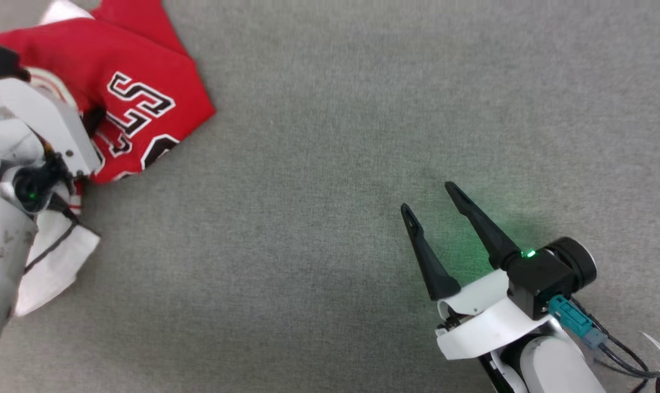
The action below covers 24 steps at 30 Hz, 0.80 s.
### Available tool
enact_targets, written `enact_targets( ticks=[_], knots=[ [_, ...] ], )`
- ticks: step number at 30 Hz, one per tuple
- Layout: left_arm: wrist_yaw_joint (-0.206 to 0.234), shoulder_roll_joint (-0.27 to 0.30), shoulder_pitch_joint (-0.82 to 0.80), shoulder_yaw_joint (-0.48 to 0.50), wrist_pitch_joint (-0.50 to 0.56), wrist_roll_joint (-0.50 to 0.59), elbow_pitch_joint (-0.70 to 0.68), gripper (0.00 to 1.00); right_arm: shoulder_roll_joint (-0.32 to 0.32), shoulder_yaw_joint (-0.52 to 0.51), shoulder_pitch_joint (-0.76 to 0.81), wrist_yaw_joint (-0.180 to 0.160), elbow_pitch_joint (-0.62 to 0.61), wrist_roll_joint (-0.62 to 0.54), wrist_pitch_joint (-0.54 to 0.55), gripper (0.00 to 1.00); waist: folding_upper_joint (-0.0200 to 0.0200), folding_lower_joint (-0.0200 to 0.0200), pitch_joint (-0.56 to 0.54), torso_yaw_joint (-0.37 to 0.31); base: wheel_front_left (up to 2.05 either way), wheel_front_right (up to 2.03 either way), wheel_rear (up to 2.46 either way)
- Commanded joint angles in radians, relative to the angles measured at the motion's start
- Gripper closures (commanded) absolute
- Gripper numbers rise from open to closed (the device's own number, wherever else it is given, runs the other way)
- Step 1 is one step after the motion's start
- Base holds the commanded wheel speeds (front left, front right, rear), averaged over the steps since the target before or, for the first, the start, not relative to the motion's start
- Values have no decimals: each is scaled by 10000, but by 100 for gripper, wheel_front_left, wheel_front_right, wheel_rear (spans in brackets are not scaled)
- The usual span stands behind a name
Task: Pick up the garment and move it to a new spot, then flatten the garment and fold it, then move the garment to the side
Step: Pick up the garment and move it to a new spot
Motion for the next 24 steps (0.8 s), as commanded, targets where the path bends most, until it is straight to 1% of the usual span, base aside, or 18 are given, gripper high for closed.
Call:
enact_targets(
  ticks=[1, 7, 12, 15, 19, 22, 24],
  knots=[
    [0, 59, -140, -30, -267, 36, -95, 100, 16, -66, 115, 37, 37, 53, -72, 0, 0, 0, -436, 45, 0, 0, 0],
    [1, 96, -332, -526, -1076, -204, -743, 100, 33, -416, 456, 37, 228, 276, -278, 0, 0, 0, -1246, 61, 0, 0, 0],
    [0, 234, -544, -954, -1263, -878, -2182, 100, 35, -712, 752, 37, 283, 546, -450, 0, 0, 0, -1689, -98, 0, 0, 0],
    [0, 250, -693, -1336, -1125, -1302, -3159, 100, 37, -935, 914, 37, 267, 732, -561, 0, 0, 0, -1863, -271, 0, 0, 0],
    [0, 412, -1007, -2263, -887, -1231, -4431, 100, 38, -1252, 1139, 37, 268, 1004, -736, 0, 0, 0, -1988, -563, 0, 0, 0],
    [1, 405, -1338, -2959, -742, -1175, -5247, 100, 38, -1395, 1236, 37, 294, 1167, -862, 0, 0, 0, -1992, -834, 0, 0, 0],
    [1, 429, -1586, -3582, -617, -908, -5723, 100, 38, -1441, 1279, 37, 300, 1220, -925, 0, 0, 0, -1940, -1029, 0, 0, 0]
  ],
)
